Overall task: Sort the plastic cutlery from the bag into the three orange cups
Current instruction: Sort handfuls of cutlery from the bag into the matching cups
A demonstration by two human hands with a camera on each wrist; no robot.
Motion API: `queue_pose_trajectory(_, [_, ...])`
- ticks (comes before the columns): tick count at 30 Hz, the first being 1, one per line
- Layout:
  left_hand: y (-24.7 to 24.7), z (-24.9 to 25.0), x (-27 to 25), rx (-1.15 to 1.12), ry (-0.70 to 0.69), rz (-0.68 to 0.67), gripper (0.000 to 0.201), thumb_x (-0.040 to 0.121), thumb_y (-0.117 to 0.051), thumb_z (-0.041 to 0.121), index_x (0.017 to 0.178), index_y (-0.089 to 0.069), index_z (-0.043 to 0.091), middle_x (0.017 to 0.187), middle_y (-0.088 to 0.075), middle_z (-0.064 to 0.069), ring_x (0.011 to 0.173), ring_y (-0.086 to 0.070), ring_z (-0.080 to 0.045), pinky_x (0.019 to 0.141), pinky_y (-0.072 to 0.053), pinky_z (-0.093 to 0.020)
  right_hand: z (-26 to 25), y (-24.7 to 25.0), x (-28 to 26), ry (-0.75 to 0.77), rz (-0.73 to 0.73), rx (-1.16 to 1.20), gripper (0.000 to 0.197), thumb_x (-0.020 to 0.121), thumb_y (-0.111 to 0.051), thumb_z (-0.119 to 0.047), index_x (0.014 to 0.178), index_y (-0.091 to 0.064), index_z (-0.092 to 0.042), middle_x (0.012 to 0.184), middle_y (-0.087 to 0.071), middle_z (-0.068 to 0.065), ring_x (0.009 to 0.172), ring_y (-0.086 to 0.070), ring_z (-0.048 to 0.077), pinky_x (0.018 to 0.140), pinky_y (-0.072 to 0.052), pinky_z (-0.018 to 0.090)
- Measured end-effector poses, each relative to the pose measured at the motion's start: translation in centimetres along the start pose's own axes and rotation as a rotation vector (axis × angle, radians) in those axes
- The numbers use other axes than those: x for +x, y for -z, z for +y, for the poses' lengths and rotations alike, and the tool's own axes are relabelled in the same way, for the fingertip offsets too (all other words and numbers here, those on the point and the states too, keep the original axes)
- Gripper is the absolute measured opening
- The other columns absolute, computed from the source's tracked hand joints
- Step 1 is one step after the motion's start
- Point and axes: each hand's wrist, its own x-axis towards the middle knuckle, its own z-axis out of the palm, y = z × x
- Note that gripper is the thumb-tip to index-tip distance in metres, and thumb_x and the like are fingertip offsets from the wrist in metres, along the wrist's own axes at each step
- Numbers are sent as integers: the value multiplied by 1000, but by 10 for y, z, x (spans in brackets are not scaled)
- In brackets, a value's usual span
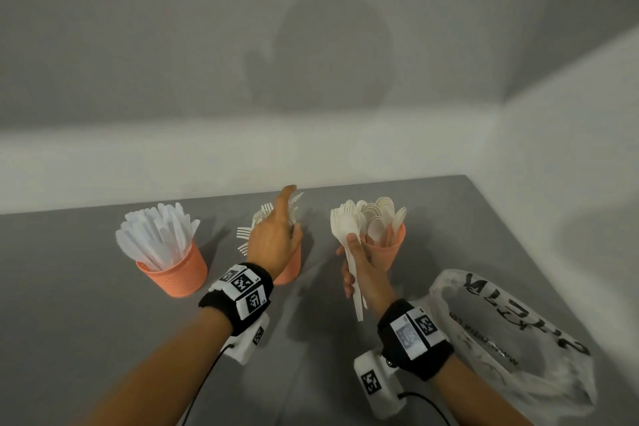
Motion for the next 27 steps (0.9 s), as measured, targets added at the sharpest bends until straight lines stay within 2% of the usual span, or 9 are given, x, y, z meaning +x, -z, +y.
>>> queue_pose_trajectory(3, [7, -1, 3, 28, -54, -31, 60, 83, -54, 7, 138, -33, 17, 59, -50, -1, 54, -55, -26, 56, -50, -36, -1, -1, -2, -12, -12, 7, 36, 98, -37, -37, 82, -50, -7, 42, -40, -2, 30, -38, 7, 31, -34, 18])
queue_pose_trajectory(8, [9, -2, 4, 78, -53, -28, 32, 89, -48, 8, 121, -49, 5, 84, -64, -17, 71, -60, -36, 58, -39, -30, -1, -5, -1, -33, -26, 30, 36, 97, -36, -39, 81, -49, -9, 41, -42, -4, 30, -39, 6, 31, -35, 17])
queue_pose_trajectory(12, [6, -3, 10, 335, -230, -19, 24, 86, -42, 19, 84, -62, 6, 74, -63, -9, 68, -57, -30, 57, -45, -34, -3, -5, -1, -45, -13, 63, 35, 97, -37, -37, 87, -49, -6, 50, -45, -2, 30, -40, 6, 31, -35, 16])
queue_pose_trajectory(14, [7, -3, 13, 476, -275, -12, 17, 77, -47, 15, 77, -63, 10, 71, -64, -3, 65, -58, -25, 57, -44, -30, -3, -4, -1, -37, -12, 77, 35, 97, -37, -37, 92, -48, -4, 48, -48, -6, 31, -40, 5, 31, -35, 16])
queue_pose_trajectory(16, [10, -4, 12, 509, -300, -4, 23, 66, -52, 6, 83, -67, 10, 73, -68, -4, 68, -64, -25, 67, -47, -31, -3, -3, 0, -26, -14, 85, 35, 97, -37, -37, 93, -48, -4, 43, -49, -10, 32, -40, 5, 31, -35, 17])
queue_pose_trajectory(19, [8, -15, 8, 520, -301, -67, 42, 53, -72, -7, 94, -69, 3, 87, -73, -12, 79, -71, -27, 84, -52, -45, -3, -2, 0, -22, -23, 101, 34, 98, -36, -37, 96, -48, -5, 45, -50, -13, 33, -40, 5, 31, -36, 17])
queue_pose_trajectory(21, [4, -20, 3, 568, -269, -146, 44, 57, -76, -3, 101, -69, 1, 99, -72, -15, 89, -71, -28, 86, -50, -52, -3, -3, 0, -33, -28, 113, 35, 98, -36, -37, 93, -48, -5, 43, -49, -13, 33, -38, 5, 31, -36, 17])
queue_pose_trajectory(24, [2, -20, -3, 610, -210, -254, 41, 84, -42, 20, 109, -66, -2, 110, -69, -18, 100, -68, -30, 91, -48, -50, -1, -5, -1, -73, -31, 104, 38, 97, -34, -40, 82, -50, -9, 40, -41, -8, 31, -37, 5, 33, -35, 17])
queue_pose_trajectory(27, [2, -20, -8, 658, -149, -323, 55, 88, -30, 33, 117, -61, -3, 120, -64, -20, 111, -62, -32, 98, -42, -50, -1, -7, -2, -121, -39, 106, 42, 97, -32, -45, 79, -52, -13, 38, -38, -7, 29, -35, 5, 35, -35, 18])
